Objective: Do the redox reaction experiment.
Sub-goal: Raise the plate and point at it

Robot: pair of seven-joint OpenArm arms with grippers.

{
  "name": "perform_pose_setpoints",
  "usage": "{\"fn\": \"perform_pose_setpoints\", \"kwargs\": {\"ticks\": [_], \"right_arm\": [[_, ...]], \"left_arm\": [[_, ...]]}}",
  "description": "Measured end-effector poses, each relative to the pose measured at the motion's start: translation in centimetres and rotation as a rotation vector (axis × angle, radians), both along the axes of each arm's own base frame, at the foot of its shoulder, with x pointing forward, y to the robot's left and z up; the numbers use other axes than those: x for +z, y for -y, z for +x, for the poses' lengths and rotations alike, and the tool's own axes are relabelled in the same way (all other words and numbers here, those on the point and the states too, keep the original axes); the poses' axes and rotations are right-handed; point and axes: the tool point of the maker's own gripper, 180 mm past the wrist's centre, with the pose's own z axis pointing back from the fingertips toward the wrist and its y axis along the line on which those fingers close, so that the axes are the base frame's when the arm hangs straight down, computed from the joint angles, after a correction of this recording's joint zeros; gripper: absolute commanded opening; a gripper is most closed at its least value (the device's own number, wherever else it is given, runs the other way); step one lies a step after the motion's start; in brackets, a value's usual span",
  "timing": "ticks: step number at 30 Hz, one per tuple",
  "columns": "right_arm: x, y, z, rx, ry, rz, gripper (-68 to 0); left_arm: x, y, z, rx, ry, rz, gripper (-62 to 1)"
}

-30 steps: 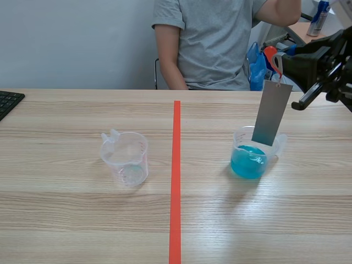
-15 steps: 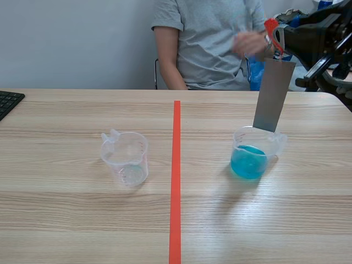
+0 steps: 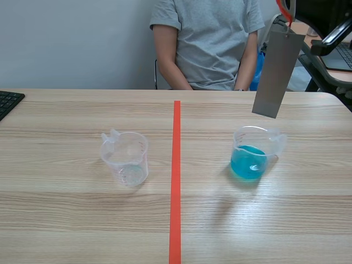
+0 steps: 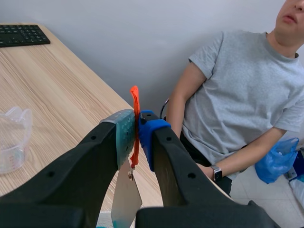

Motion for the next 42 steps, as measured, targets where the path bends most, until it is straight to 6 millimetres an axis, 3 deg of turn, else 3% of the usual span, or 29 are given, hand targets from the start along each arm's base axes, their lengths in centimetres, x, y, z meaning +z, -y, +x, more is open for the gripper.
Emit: {"fn": "perform_pose_setpoints", "kwargs": {"ticks": [17, 24, 34, 42], "right_arm": [[0.0, 0.0, 0.0, 0.000, 0.000, 0.000, -66.0], [0.0, 0.0, 0.0, 0.000, 0.000, 0.000, -66.0], [0.0, 0.0, 0.0, -0.001, -0.002, -0.002, -66.0], [0.0, 0.0, 0.0, -0.001, -0.002, -0.002, -66.0]], "left_arm": [[0.1, 0.0, 0.1, 0.001, 0.005, -0.002, -55.8], [1.6, -0.1, 1.3, -0.090, 0.055, -0.015, -55.8], [8.9, 2.0, 8.2, -0.366, 0.222, -0.055, -55.8], [13.7, 3.5, 15.5, -0.498, 0.354, -0.048, -55.8]]}}
